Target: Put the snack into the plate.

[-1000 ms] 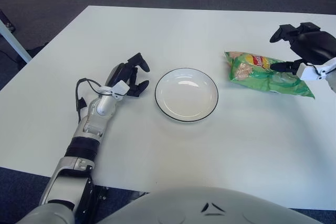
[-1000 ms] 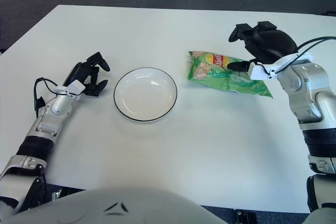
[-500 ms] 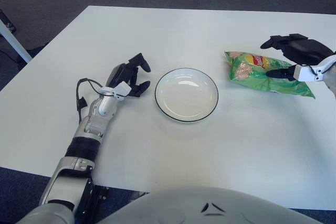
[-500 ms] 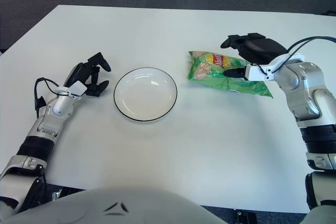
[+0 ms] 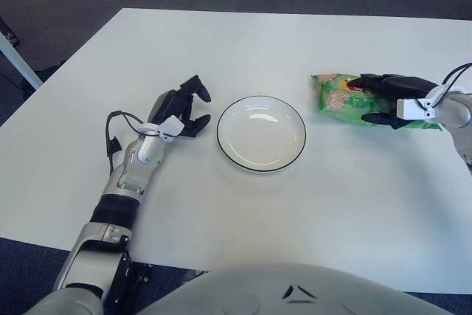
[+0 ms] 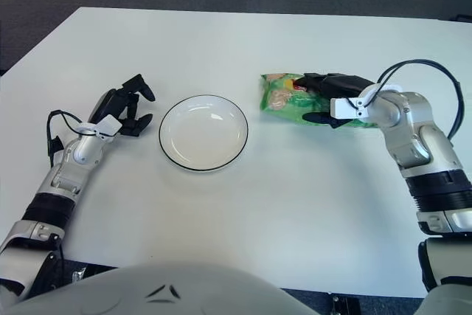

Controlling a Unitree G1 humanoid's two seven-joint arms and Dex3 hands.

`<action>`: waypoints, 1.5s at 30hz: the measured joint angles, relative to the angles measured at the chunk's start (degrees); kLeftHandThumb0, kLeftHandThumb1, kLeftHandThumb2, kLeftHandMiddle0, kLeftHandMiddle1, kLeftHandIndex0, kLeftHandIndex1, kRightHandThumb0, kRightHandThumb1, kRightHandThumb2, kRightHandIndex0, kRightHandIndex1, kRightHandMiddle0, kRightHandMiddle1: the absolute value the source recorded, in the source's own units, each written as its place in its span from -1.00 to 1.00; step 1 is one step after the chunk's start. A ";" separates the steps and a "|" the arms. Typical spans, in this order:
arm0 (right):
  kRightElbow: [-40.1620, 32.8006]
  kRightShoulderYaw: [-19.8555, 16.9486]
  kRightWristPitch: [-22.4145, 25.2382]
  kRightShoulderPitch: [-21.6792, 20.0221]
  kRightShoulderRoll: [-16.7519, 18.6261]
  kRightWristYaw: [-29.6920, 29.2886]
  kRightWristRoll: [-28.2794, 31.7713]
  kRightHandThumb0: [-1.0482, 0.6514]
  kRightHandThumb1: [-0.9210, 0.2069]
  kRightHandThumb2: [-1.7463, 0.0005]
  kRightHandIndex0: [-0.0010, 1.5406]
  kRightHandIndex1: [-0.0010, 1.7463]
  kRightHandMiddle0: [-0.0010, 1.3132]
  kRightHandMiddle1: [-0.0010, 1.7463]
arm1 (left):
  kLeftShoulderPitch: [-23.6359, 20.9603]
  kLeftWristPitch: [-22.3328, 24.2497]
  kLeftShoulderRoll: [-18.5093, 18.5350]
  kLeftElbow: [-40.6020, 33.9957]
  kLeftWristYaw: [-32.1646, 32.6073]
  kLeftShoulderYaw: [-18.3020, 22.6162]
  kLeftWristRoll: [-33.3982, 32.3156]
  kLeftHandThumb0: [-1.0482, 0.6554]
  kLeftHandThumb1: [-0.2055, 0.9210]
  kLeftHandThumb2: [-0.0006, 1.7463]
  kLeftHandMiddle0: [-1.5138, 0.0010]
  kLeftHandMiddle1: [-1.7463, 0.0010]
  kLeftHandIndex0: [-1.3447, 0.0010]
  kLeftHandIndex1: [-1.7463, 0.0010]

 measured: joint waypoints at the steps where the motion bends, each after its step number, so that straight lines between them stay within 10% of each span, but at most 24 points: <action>1: 0.49 0.27 0.01 -0.28 0.30 -0.01 0.02 -1.00 -1.00 0.00 -1.00 -1.00 -1.00 -0.71 | 0.08 0.11 0.01 -0.12 0.00 0.00 0.00 -0.28 0.19 0.30 -0.57 -1.00 0.26 -1.00; 12: 6.97 3.49 0.81 -4.24 2.35 0.35 -0.13 -1.00 -1.00 -0.07 -1.00 -1.00 -1.00 -0.93 | 0.68 0.46 0.28 -0.61 0.10 -0.07 0.39 -0.28 0.20 0.30 -0.57 -1.00 0.27 -1.00; 23: 13.21 7.25 2.88 -7.20 4.94 -7.94 -6.55 -0.98 -1.00 0.01 -0.96 -0.98 -1.00 -0.48 | 0.85 0.79 0.24 -0.93 -0.32 -0.11 -0.50 -0.27 0.24 0.26 -0.54 -1.00 0.29 -1.00; 26: 16.32 7.69 2.14 -7.38 5.38 -14.53 -8.51 -0.79 -0.98 0.16 -0.99 -0.17 -1.00 0.21 | 0.51 0.87 0.17 -1.26 -0.35 -0.14 -0.59 -0.27 0.24 0.26 -0.54 -1.00 0.29 -1.00; 27: 17.57 7.84 1.60 -7.59 5.45 -17.16 -9.22 -0.79 -0.98 0.16 -0.99 -0.17 -1.00 0.21 | 0.26 0.88 0.15 -1.36 -0.34 -0.15 -0.59 -0.27 0.24 0.26 -0.54 -1.00 0.29 -1.00; 28: 19.18 7.99 1.00 -7.89 5.46 -20.82 -10.00 -0.51 -0.79 0.11 -0.99 0.35 -0.75 0.60 | 0.07 0.87 0.15 -1.50 -0.33 -0.16 -0.57 -0.27 0.24 0.26 -0.54 -1.00 0.29 -1.00; 32: 25.48 9.08 -0.71 -8.17 5.76 -33.92 -12.89 -0.21 -0.49 -0.07 -0.94 0.83 -0.47 0.89 | -0.06 0.84 0.13 -1.63 -0.22 -0.22 -0.47 -0.27 0.23 0.26 -0.55 -1.00 0.29 -1.00; 37: 33.04 10.37 -2.64 -8.17 7.12 -50.32 -16.20 0.18 0.39 -0.65 -0.12 0.69 0.05 0.99 | 0.20 0.83 0.13 -1.52 0.11 -0.41 0.02 -0.27 0.23 0.26 -0.56 -1.00 0.29 -1.00; 45: 38.48 10.02 -7.81 -8.50 8.64 -62.12 -15.30 0.23 0.66 -0.79 0.21 0.54 0.14 1.00 | 0.75 0.68 0.29 -1.15 0.60 -0.59 0.75 -0.27 0.23 0.27 -0.56 -1.00 0.29 -1.00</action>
